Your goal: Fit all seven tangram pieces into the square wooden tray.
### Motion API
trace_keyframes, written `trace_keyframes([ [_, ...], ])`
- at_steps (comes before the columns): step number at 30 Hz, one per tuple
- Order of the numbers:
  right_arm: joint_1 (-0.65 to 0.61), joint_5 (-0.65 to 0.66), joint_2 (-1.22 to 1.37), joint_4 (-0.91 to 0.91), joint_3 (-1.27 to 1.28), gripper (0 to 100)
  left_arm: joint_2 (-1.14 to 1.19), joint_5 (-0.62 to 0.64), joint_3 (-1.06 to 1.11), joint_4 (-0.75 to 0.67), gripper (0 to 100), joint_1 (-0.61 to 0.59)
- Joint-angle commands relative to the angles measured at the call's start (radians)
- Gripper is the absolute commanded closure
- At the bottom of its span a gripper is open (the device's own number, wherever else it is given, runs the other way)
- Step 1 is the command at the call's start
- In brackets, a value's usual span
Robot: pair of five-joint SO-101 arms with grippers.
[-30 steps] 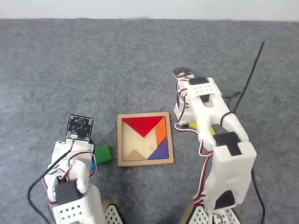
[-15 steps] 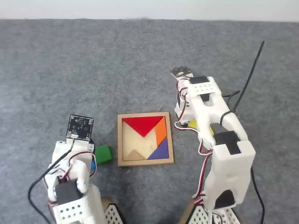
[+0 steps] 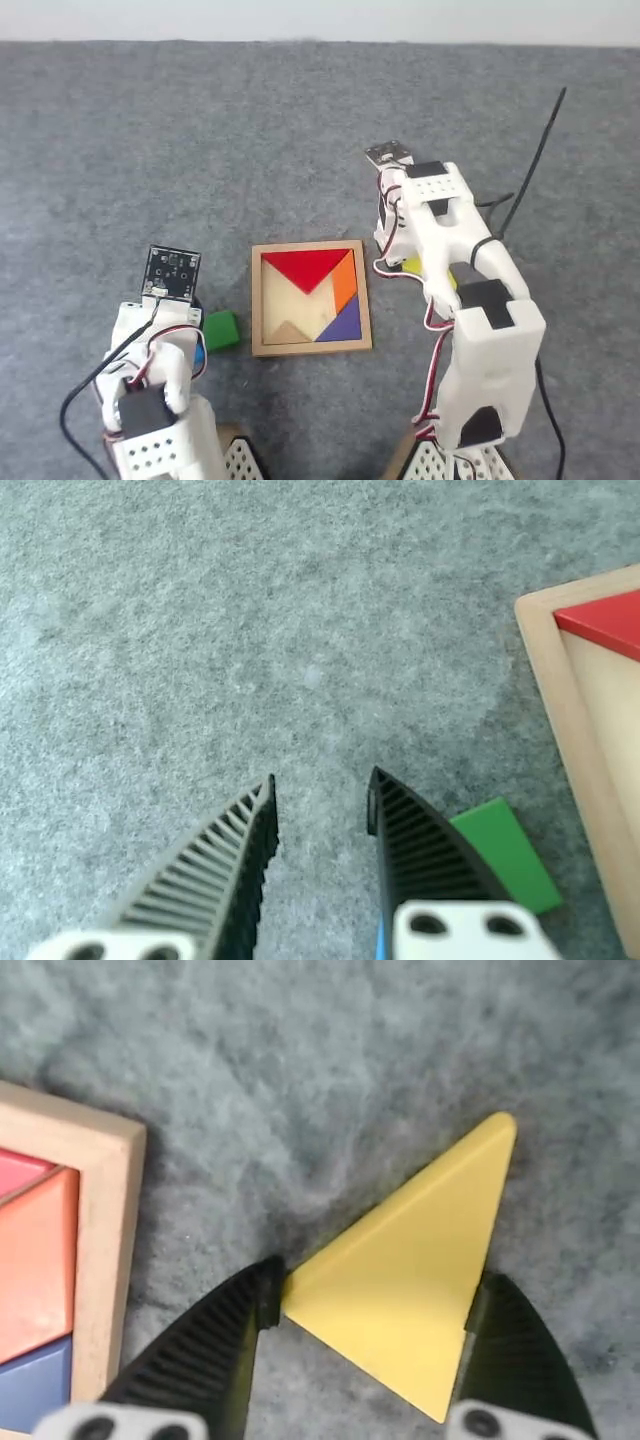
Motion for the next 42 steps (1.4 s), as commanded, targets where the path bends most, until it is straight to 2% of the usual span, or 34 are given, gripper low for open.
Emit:
trace_keyframes([
  [1, -0.007, 0.006, -0.001, 0.031, -0.044, 78.3, -0.018, -0.011, -0.005, 0.006, 85, -0.006],
  [8, -0.007, 0.005, -0.031, 0.038, -0.040, 78.3, -0.018, -0.011, -0.005, 0.006, 85, -0.006],
  [24, -0.005, 0.037, -0.346, 0.067, 0.084, 78.3, -0.018, -0.038, -0.004, 0.006, 85, -0.006],
  [29, -0.108, 0.259, -0.417, 0.205, 0.080, 78.3, -0.018, -0.037, -0.004, 0.006, 85, -0.006],
  [33, -0.226, 0.535, -0.435, 0.312, 0.083, 78.3, -0.018, -0.037, -0.004, 0.006, 85, -0.008],
  [36, -0.289, 0.750, -0.437, 0.320, 0.081, 78.3, -0.018, -0.040, -0.004, 0.006, 85, -0.017],
  [42, -0.363, 1.080, -0.430, 0.219, 0.086, 78.3, -0.018, -0.046, -0.008, 0.000, 85, -0.193],
])
